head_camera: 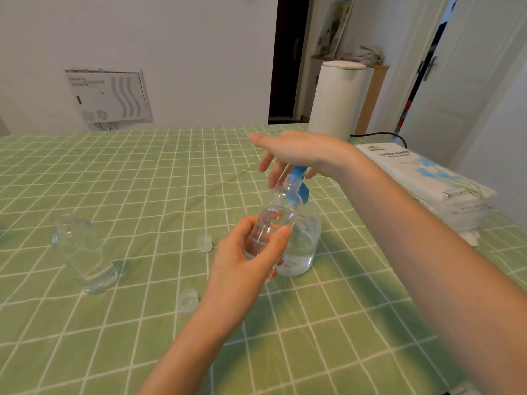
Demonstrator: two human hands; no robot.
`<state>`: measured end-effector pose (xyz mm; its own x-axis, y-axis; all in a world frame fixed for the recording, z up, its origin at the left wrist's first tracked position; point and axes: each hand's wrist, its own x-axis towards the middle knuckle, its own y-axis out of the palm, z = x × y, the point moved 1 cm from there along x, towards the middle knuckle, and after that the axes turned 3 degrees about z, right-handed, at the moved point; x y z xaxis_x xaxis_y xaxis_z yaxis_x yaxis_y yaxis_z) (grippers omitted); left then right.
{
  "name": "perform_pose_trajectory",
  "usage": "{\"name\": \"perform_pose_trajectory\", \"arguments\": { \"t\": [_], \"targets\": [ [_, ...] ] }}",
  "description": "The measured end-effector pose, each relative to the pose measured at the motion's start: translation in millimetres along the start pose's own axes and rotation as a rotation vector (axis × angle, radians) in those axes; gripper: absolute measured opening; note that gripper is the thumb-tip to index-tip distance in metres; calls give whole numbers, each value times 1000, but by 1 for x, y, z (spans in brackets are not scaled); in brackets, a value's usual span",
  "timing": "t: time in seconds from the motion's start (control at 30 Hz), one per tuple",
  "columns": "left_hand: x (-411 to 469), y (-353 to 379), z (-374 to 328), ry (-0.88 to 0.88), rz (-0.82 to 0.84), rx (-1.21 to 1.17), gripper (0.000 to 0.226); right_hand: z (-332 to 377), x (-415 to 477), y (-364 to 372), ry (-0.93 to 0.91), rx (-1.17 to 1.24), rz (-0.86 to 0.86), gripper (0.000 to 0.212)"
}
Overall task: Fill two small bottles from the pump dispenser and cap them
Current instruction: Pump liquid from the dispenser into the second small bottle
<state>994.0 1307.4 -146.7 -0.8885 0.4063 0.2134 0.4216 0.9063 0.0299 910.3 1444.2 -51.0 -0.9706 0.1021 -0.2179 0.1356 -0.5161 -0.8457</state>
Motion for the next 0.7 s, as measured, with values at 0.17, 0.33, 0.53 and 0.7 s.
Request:
{"name": "perform_pose_trajectory", "arguments": {
  "t": [0.17, 0.33, 0.53, 0.7],
  "targets": [
    [0, 0, 0, -4, -3, -18, 30, 0, 3, 6, 4, 11, -52, 67],
    [0, 1, 0, -5, -4, -22, 33, -3, 5, 9, -17, 12, -64, 61],
    [0, 1, 4, -33, -11, -17, 32, -9, 7, 17, 1, 38, -44, 50],
    [-1, 0, 6, -38, -11, -1, 31, -10, 9, 19, -7, 55, -53, 46]
  ]
}}
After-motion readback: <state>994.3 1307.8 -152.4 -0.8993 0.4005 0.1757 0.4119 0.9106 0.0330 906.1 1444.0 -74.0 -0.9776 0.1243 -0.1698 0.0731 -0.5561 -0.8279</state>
